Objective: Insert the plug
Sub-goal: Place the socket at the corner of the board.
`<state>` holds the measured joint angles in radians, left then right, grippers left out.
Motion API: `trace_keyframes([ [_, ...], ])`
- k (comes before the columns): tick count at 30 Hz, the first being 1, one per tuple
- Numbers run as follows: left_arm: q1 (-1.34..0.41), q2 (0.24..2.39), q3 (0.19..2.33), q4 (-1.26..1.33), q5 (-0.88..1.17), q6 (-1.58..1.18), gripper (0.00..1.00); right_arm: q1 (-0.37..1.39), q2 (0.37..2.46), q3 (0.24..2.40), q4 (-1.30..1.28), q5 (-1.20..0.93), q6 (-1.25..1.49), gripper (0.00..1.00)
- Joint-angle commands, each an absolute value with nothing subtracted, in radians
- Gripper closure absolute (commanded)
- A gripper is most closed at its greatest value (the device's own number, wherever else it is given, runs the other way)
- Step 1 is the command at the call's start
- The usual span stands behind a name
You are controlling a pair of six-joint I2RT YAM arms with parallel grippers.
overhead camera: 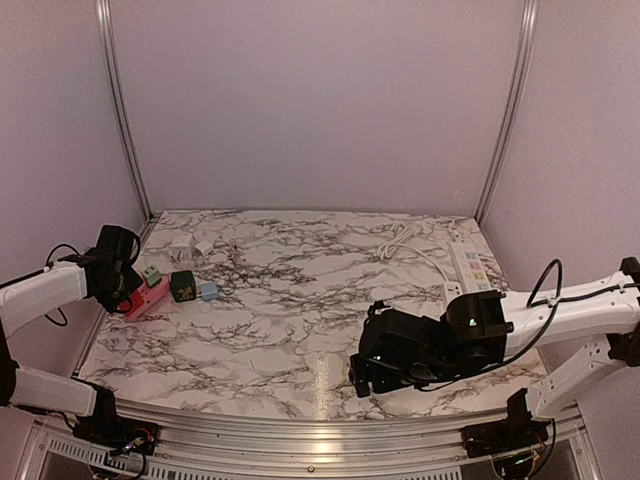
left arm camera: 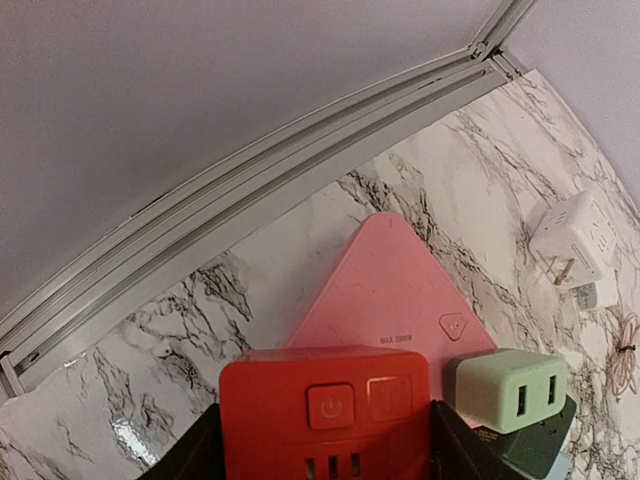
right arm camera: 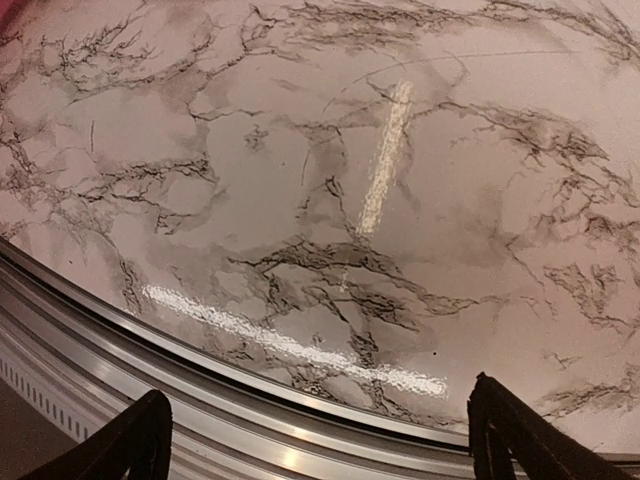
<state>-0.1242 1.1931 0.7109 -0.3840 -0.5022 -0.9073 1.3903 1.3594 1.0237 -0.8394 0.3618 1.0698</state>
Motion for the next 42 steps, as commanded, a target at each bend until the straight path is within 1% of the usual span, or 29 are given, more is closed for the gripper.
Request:
trace_keyframes([
  [1,-0.121,1.204,0.722,-0.348,-0.518,-0.977,1.0,1.399,1.371,1.043,-0.815,0.356,1.063,0.03],
  [11,-0.124,1.306,0.716,-0.302,-0.398,-1.024,1.0,1.399,1.396,1.05,-0.803,0.35,1.055,0.03],
  [17,-0.135,1.28,0.672,-0.262,-0.388,-1.051,1.0,1.398,1.42,1.072,-0.804,0.355,1.038,0.03],
  [19,-0.139,1.279,0.667,-0.255,-0.376,-1.053,0.95,1.399,1.43,1.083,-0.804,0.357,1.032,0.03],
  [24,-0.158,1.305,0.67,-0.234,-0.336,-1.059,0.89,1.399,1.454,1.098,-0.801,0.357,1.02,0.03],
  [37,-0.206,1.323,0.691,-0.216,-0.33,-1.079,0.63,1.399,1.42,1.051,-0.792,0.357,1.038,0.02],
  [42,-0.206,1.3,0.692,-0.225,-0.36,-1.069,0.61,1.397,1.394,1.028,-0.792,0.363,1.046,0.02],
])
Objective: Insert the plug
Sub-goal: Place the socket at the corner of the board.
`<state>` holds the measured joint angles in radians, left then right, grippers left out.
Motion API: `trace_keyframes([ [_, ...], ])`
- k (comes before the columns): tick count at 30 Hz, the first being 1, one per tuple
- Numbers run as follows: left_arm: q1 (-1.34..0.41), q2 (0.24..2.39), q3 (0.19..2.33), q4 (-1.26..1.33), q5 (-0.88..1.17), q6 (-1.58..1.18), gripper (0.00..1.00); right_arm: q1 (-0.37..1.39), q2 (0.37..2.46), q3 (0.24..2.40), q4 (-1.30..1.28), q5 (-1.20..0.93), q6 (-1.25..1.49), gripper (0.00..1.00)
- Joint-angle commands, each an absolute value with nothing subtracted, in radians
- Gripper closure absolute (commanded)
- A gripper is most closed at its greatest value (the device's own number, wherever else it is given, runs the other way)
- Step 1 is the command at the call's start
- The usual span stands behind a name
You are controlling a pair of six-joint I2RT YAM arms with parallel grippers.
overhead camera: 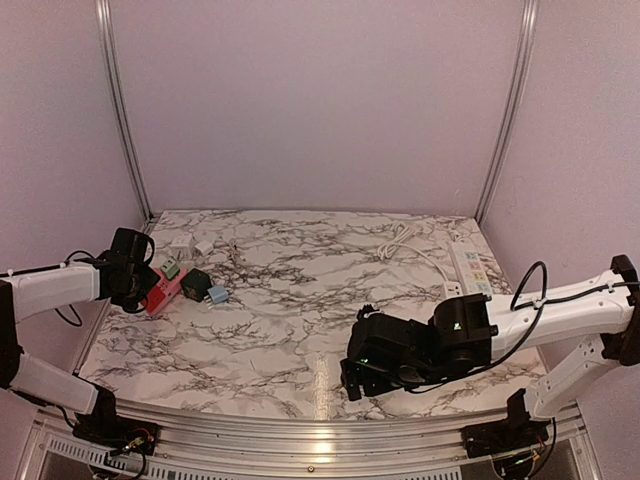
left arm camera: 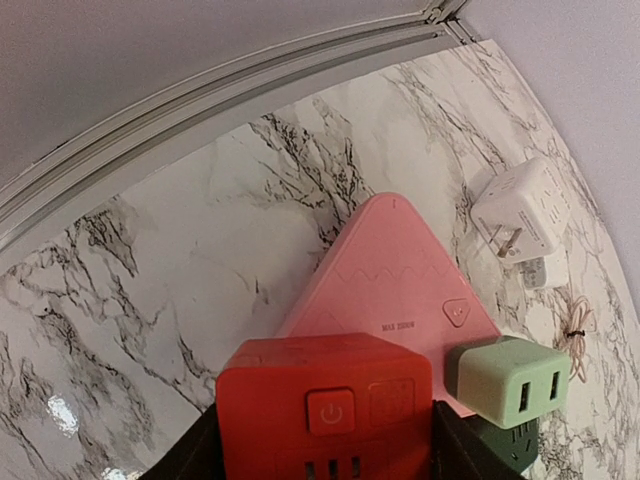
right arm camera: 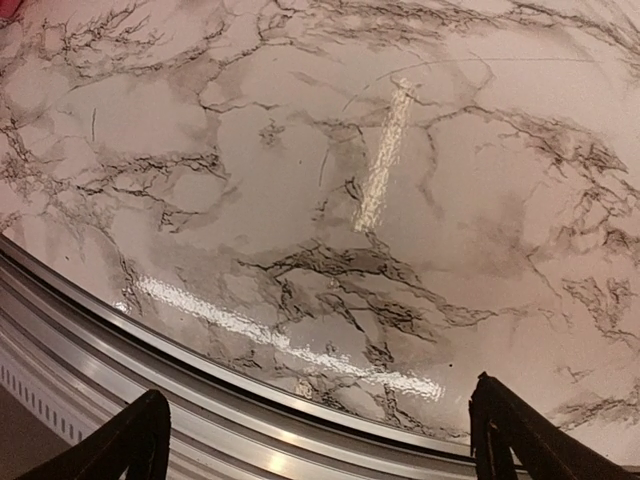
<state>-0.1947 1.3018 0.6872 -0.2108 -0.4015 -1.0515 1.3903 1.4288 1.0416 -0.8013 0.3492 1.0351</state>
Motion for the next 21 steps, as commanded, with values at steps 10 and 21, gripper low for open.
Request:
trace_keyframes([
  [10,-0.206,1.167,0.67,-0.296,-0.476,-1.06,0.61,1.396,1.411,1.03,-0.775,0.361,1.039,0.02],
  [21,-0.203,1.18,0.687,-0.317,-0.539,-1.038,0.61,1.396,1.418,1.033,-0.771,0.354,1.037,0.02],
])
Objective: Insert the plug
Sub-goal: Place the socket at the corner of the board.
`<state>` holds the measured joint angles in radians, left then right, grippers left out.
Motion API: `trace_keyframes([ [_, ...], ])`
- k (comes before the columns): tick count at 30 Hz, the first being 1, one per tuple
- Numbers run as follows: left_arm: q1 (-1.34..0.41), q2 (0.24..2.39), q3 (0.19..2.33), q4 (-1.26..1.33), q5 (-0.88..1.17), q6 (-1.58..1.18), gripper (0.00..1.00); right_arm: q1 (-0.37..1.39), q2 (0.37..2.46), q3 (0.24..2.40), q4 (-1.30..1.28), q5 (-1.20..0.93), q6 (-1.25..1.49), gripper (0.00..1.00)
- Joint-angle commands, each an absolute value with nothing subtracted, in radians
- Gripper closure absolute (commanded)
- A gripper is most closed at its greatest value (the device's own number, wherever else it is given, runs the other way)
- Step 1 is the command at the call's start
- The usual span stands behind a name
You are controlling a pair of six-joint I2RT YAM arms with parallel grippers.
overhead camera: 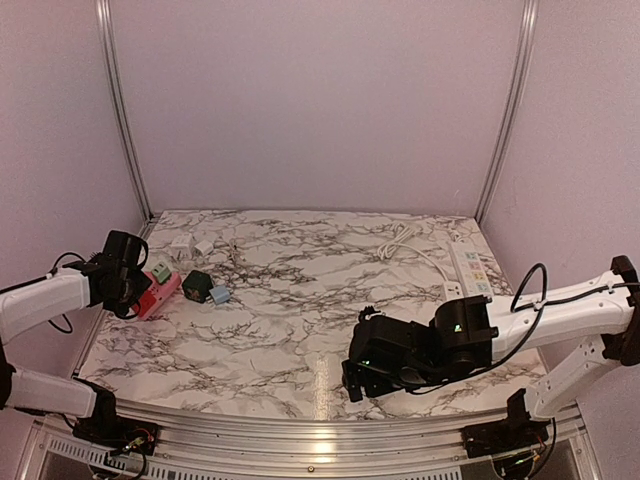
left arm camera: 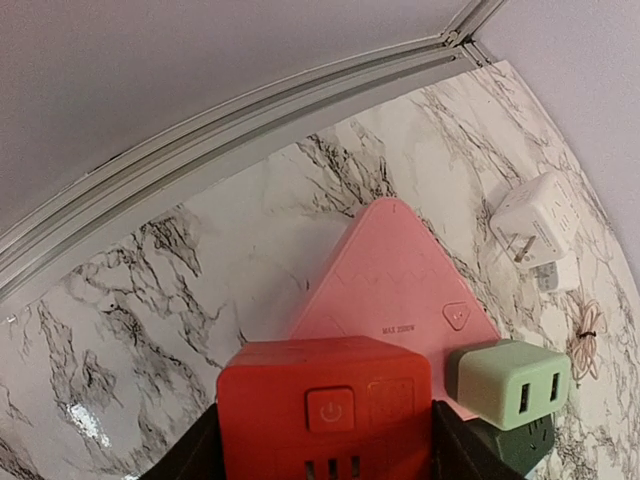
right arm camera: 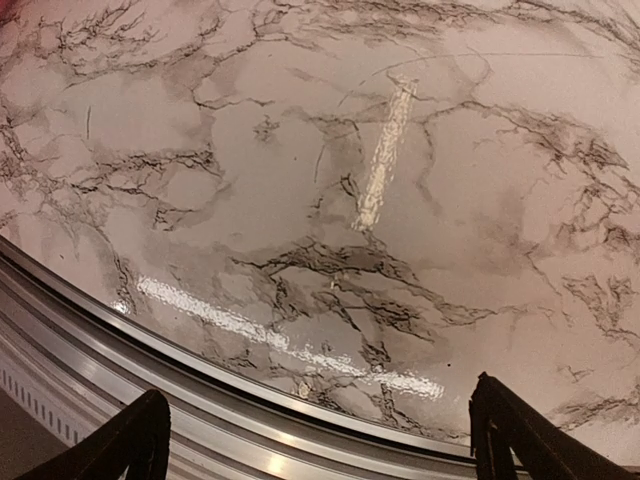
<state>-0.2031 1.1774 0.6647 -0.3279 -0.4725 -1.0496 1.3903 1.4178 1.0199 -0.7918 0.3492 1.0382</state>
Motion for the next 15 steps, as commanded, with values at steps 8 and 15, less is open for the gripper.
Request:
trace_keyframes([
  [8,-0.187,1.216,0.728,-0.321,-0.579,-1.008,0.61,1.396,1.383,1.005,-0.775,0.354,1.056,0.02],
  [15,-0.177,1.259,0.725,-0.316,-0.568,-1.006,0.55,1.396,1.39,1.012,-0.774,0.351,1.05,0.02],
])
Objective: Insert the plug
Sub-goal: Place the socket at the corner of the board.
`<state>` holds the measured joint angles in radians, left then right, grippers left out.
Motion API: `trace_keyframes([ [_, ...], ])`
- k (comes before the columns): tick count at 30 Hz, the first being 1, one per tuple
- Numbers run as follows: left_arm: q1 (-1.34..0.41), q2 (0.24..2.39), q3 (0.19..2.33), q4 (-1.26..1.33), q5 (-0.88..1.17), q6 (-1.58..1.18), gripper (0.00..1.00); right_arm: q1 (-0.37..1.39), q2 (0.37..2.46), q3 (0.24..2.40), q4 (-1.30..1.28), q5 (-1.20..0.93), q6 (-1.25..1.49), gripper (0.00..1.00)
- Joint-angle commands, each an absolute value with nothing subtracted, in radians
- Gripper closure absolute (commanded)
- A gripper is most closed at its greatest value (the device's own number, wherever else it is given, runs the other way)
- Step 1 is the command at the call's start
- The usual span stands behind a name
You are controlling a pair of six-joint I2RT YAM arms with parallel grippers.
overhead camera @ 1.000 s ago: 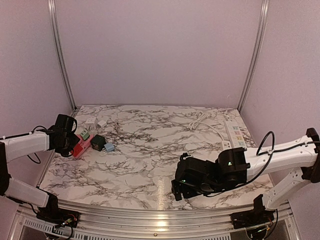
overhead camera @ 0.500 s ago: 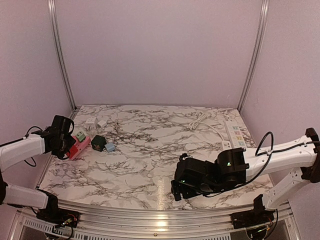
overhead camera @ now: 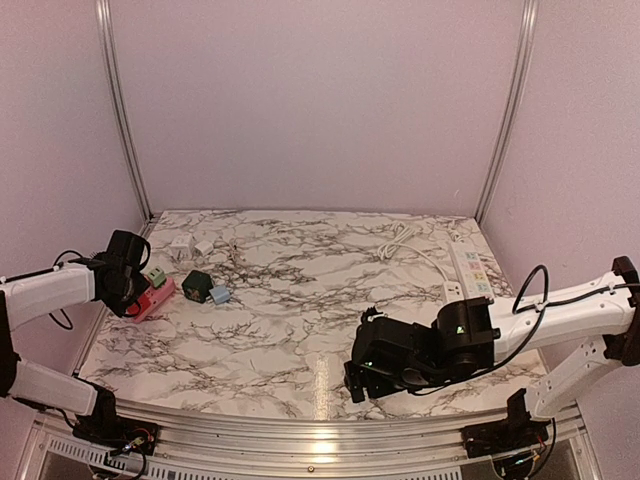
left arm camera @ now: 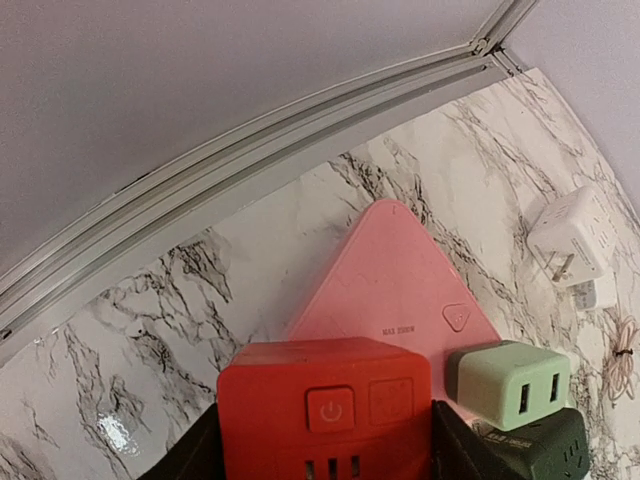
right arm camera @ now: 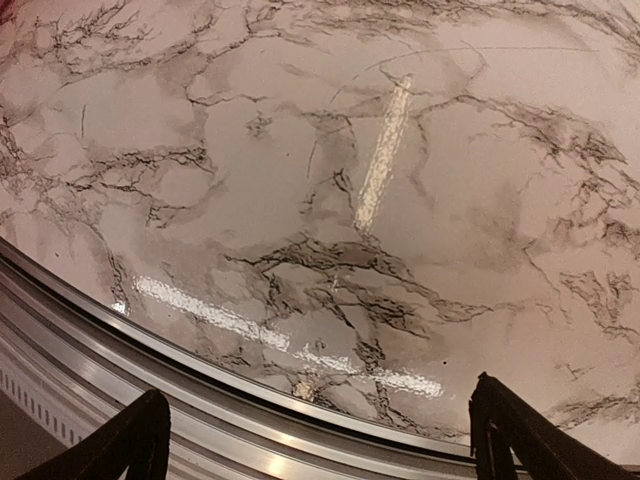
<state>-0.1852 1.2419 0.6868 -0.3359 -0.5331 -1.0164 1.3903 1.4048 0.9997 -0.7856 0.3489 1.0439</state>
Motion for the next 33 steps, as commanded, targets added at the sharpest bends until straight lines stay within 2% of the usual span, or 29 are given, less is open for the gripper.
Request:
trace_keyframes([
  [1,-0.177,1.261,0.725,-0.314,-0.566,-1.006,0.53,1.396,1.393,1.016,-0.775,0.351,1.047,0.02],
  [15,-0.161,1.241,0.734,-0.309,-0.549,-0.978,0.17,1.394,1.419,1.045,-0.79,0.356,1.036,0.02],
  [23,-0.158,1.171,0.735,-0.309,-0.451,-0.966,0.01,1.386,1.4,1.054,-0.837,0.385,1.058,0.02],
  [33,-0.175,0.933,0.697,-0.32,-0.212,-0.879,0.01,1.235,1.127,0.965,-0.87,0.482,1.093,0.01],
])
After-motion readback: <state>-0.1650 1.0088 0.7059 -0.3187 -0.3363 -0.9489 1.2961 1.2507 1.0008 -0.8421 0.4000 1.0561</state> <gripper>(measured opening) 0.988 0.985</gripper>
